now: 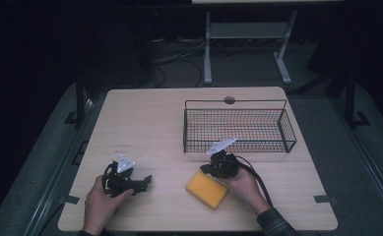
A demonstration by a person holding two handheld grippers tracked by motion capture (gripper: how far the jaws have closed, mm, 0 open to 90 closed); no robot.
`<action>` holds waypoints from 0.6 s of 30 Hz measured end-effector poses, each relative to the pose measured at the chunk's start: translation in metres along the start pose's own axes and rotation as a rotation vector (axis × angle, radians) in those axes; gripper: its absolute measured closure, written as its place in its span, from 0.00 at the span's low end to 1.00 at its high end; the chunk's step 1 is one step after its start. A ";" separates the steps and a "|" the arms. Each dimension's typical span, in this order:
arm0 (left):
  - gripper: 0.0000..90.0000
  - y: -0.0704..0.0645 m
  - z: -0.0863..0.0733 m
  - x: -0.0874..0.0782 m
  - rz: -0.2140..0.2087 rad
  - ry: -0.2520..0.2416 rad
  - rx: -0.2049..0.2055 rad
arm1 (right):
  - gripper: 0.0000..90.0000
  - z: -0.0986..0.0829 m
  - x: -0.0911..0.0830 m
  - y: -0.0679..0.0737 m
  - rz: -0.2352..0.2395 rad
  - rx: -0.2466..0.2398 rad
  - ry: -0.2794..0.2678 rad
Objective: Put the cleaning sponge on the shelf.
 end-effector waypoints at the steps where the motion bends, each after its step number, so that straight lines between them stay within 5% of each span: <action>1: 0.14 0.000 0.000 0.000 0.000 0.000 0.000 | 1.00 0.001 0.001 0.001 0.003 -0.006 0.001; 7: 0.14 0.000 0.000 0.000 0.000 0.000 0.000 | 0.98 0.000 -0.004 0.000 -0.003 -0.001 0.001; 18: 0.14 0.000 0.000 0.000 0.000 -0.003 -0.002 | 0.61 -0.002 -0.026 -0.001 -0.034 0.051 0.009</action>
Point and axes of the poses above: each handheld gripper's, and its own axes: x roughly forward along the jaws, z roughly out of its top, y roughly to its left, the point moved 6 cm from there along x, roughly forward along the jaws, and after that the axes turned 1 degree about z, right-handed, at the moved point
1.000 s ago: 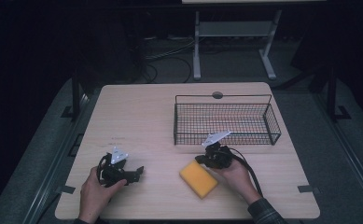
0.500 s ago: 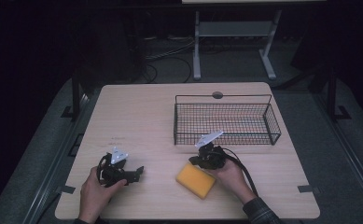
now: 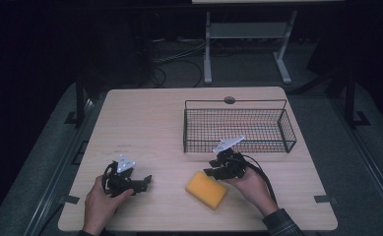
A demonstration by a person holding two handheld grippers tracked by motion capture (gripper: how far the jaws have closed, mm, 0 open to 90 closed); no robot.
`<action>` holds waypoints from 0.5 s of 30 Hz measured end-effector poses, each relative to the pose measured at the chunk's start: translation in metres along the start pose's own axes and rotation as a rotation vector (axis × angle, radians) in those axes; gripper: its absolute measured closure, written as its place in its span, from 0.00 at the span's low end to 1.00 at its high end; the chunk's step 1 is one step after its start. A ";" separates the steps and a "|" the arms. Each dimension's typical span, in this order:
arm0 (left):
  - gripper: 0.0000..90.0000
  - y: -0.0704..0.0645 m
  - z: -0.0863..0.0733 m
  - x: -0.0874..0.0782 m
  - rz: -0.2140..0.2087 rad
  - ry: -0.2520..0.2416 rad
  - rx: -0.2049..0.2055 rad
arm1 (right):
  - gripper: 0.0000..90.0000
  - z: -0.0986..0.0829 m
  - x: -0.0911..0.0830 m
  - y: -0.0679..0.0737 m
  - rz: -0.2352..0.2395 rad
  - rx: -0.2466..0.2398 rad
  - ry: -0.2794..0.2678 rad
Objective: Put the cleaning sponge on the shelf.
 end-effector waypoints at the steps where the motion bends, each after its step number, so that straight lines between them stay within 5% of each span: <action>1: 0.14 0.000 0.000 0.000 0.000 0.000 0.000 | 0.54 -0.002 -0.003 0.000 -0.003 0.009 0.012; 15: 0.14 0.000 0.000 0.000 0.000 0.002 0.003 | 0.21 -0.014 -0.020 0.016 -0.033 0.007 0.090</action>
Point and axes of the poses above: each handheld gripper's, and its own axes: x roughly forward along the jaws, z roughly out of its top, y roughly to its left, the point moved 6 cm from there along x, roughly forward along the jaws, and after that the axes turned 1 degree about z, right-handed, at the moved point
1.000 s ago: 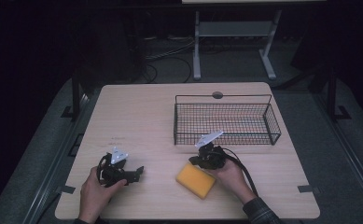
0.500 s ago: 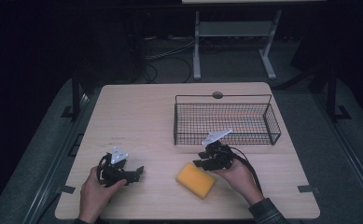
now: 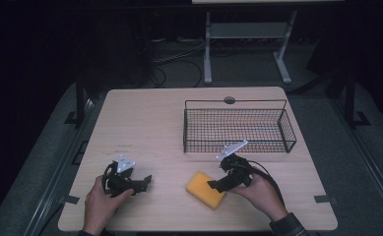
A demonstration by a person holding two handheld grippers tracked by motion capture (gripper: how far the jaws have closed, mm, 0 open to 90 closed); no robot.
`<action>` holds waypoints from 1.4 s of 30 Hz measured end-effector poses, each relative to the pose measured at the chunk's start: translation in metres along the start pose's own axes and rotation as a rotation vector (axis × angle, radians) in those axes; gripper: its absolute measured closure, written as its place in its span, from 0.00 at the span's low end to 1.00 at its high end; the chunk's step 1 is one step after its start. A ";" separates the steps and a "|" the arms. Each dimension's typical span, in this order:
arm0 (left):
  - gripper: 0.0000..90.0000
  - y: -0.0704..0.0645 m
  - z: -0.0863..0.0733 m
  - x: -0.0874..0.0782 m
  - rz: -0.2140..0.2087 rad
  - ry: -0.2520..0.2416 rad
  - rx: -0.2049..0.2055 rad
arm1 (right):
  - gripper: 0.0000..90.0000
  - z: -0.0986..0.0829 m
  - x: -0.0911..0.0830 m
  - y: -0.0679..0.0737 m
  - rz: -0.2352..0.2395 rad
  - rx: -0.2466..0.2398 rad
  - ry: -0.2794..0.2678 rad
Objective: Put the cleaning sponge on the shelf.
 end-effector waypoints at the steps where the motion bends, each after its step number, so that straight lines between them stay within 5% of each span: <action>1: 0.14 0.000 0.000 0.000 0.000 0.000 0.000 | 0.20 -0.001 0.000 0.002 -0.001 -0.002 0.006; 12: 0.14 0.000 0.000 0.000 0.000 0.000 0.000 | 0.17 -0.002 0.008 0.021 0.016 -0.051 0.037; 26: 0.14 0.000 0.000 0.000 0.000 0.000 0.000 | 0.17 -0.004 0.029 0.028 0.025 -0.063 0.075; 42: 0.14 0.000 0.000 0.000 0.000 0.000 0.000 | 0.15 0.000 0.033 0.036 0.035 -0.062 0.066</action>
Point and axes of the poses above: each handheld gripper's, and its own axes: x roughly forward along the jaws, z roughly out of its top, y roughly to its left, the point moved 6 cm from there along x, roughly forward along the jaws, and after that the axes turned 1 degree about z, right-handed, at the moved point
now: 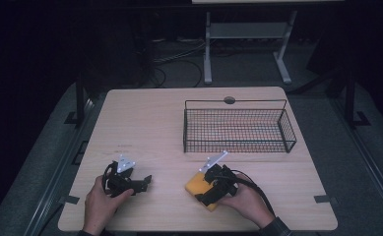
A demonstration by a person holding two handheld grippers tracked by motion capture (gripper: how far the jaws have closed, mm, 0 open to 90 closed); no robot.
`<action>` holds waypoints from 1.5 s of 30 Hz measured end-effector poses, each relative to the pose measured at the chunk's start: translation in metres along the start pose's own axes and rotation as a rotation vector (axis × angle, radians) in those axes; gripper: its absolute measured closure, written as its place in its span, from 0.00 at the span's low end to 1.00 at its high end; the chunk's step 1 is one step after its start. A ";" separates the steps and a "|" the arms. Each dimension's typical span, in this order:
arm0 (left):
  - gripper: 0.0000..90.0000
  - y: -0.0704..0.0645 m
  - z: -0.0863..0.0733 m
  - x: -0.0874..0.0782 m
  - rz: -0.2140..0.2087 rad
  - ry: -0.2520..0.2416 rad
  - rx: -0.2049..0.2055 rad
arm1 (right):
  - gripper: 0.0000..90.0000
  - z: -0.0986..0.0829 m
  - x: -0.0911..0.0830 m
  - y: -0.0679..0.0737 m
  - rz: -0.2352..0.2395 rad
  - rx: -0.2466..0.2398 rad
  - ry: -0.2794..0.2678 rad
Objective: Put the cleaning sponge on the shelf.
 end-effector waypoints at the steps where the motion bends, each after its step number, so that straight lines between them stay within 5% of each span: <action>1: 0.14 0.000 0.000 0.000 0.000 0.000 0.000 | 0.15 0.000 0.001 0.000 -0.002 -0.002 0.003; 20: 0.14 0.000 0.000 0.000 0.000 0.000 0.000 | 0.19 -0.007 0.015 -0.001 -0.021 -0.012 0.060; 45: 0.14 0.000 0.000 0.000 0.000 0.000 0.000 | 0.24 -0.007 -0.004 -0.010 -0.019 -0.002 0.033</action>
Point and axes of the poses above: each handheld gripper's, and its own axes: x roughly forward along the jaws, z roughly out of its top, y roughly to its left, the point moved 6 cm from there along x, roughly forward along the jaws, and after that the axes turned 1 degree about z, right-handed, at the moved point
